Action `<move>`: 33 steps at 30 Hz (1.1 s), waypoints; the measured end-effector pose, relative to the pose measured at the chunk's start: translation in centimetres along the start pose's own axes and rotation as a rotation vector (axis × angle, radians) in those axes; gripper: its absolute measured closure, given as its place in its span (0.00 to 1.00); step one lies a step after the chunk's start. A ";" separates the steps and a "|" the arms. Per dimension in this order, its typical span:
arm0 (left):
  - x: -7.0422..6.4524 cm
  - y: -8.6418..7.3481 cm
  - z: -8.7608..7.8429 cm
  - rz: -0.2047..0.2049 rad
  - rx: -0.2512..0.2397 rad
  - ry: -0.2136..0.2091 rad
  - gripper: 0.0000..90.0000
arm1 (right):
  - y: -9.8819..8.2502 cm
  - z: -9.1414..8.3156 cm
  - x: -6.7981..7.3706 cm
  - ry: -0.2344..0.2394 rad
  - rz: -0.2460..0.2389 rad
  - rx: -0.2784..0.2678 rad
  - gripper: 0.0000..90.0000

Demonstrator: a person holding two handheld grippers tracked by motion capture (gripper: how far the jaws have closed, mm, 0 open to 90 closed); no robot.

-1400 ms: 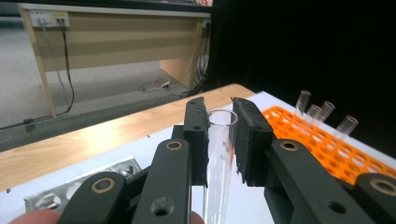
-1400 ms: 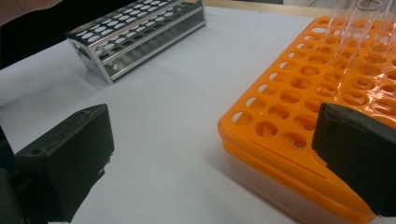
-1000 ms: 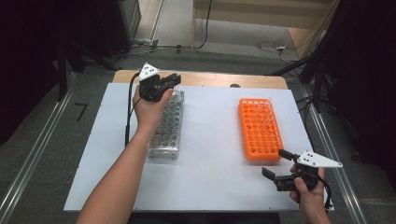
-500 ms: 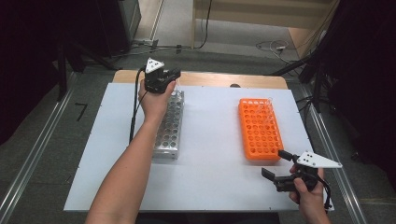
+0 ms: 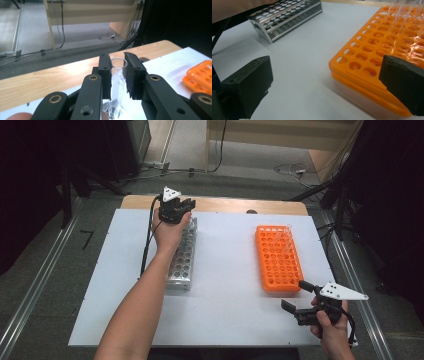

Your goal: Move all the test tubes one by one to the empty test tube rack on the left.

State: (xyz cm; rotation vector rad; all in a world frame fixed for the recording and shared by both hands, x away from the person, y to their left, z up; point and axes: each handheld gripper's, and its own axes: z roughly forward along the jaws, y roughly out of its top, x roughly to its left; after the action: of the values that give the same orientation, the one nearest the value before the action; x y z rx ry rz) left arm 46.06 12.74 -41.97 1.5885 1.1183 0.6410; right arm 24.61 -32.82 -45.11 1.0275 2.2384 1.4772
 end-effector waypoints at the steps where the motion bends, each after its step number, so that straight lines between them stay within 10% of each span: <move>1: 0.0 -0.1 0.0 -0.005 0.007 0.000 0.84 | 0.0 0.0 0.0 0.000 0.001 0.000 0.00; 21: 0.4 -0.9 0.3 -0.046 0.132 -0.027 0.80 | -0.1 0.2 0.2 0.001 -0.003 0.010 0.00; 33: -0.1 -0.2 -1.4 -0.072 0.107 -0.049 0.28 | 0.1 0.5 0.1 -0.009 -0.005 0.018 0.00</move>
State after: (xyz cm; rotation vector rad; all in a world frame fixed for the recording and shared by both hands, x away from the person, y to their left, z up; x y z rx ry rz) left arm 44.76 13.31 -41.68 1.6382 1.1850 0.4992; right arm 24.84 -32.39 -45.17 1.0308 2.2512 1.4500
